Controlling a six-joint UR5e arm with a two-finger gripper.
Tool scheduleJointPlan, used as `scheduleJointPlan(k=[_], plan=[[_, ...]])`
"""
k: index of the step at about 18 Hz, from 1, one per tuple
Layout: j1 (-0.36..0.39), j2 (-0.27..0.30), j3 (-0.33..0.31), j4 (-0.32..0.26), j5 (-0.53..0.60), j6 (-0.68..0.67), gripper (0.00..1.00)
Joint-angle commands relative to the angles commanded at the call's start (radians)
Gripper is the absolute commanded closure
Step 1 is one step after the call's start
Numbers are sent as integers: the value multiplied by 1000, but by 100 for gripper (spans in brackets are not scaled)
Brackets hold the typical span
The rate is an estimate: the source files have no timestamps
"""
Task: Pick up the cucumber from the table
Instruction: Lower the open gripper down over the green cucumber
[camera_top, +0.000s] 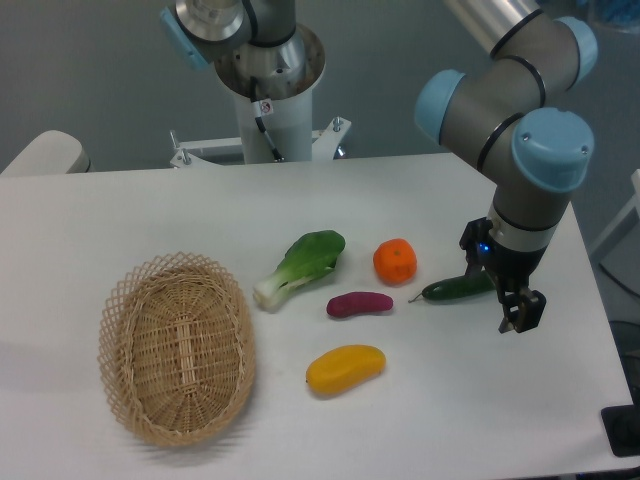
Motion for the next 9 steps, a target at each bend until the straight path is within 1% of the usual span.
scheduleJointPlan(k=[4, 5, 9], plan=[[-2, -2, -15, 5, 11, 0, 1], [-5, -3, -31, 6, 26, -3, 1], [-6, -17, -41, 17, 107, -28, 1]])
